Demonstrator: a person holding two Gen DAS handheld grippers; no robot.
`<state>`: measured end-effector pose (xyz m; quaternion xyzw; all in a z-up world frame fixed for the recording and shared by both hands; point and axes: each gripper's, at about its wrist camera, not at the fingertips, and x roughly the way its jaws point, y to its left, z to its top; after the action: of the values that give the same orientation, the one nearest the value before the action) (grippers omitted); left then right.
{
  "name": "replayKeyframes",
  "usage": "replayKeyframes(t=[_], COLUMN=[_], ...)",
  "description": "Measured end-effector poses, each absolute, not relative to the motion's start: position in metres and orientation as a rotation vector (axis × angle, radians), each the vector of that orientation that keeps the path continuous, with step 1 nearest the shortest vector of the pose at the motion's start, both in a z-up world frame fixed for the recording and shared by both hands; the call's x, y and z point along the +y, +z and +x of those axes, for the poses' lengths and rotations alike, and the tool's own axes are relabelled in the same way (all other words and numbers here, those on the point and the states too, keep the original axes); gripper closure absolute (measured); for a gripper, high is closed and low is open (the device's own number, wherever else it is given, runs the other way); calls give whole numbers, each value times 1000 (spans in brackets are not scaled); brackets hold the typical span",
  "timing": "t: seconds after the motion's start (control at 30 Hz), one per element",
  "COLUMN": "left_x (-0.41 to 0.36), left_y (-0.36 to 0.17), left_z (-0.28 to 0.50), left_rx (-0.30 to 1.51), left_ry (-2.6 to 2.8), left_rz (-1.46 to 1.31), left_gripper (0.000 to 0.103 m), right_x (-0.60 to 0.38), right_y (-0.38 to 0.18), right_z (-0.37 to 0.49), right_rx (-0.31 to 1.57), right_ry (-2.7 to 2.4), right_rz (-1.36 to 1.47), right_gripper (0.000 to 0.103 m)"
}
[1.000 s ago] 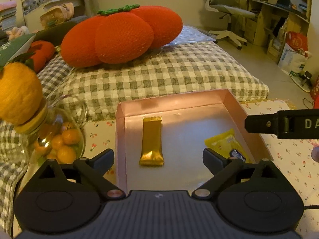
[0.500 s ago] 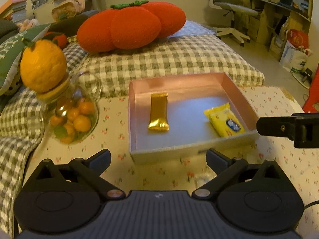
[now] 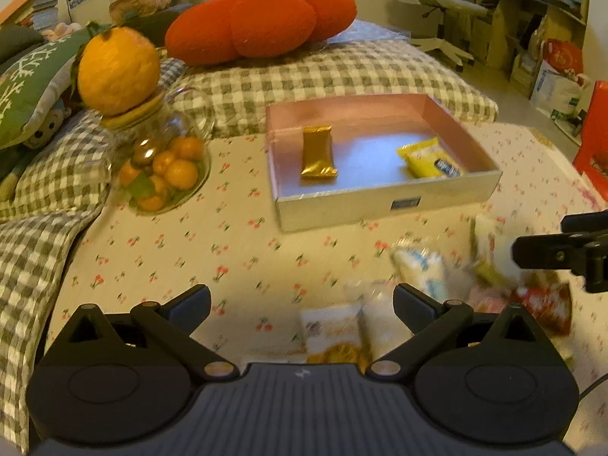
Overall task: Organize snacks
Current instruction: 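Grasp the red-and-white snack with the left gripper while the right grasps the pink candy bag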
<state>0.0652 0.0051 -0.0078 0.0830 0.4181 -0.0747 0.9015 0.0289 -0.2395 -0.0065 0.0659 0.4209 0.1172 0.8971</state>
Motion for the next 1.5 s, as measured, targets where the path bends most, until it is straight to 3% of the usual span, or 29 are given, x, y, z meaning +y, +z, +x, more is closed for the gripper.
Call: replayKeyframes(t=[0.43, 0.8, 1.37, 1.5], left_x=[46, 56, 63, 63], left_y=[-36, -48, -51, -51], left_z=[36, 18, -2, -4], left_rx=[1010, 1077, 1063, 1061], left_ry=[-106, -141, -128, -132], left_rz=[31, -32, -148, -151], left_gripper=[2, 10, 59, 62], right_x=[-227, -226, -209, -209], right_y=[-28, -35, -56, -63], right_z=[4, -6, -5, -3], right_rx=[933, 969, 1028, 1032], right_ry=[311, 335, 362, 346], right_rz=[93, 136, 140, 133], right_gripper=[11, 11, 12, 20])
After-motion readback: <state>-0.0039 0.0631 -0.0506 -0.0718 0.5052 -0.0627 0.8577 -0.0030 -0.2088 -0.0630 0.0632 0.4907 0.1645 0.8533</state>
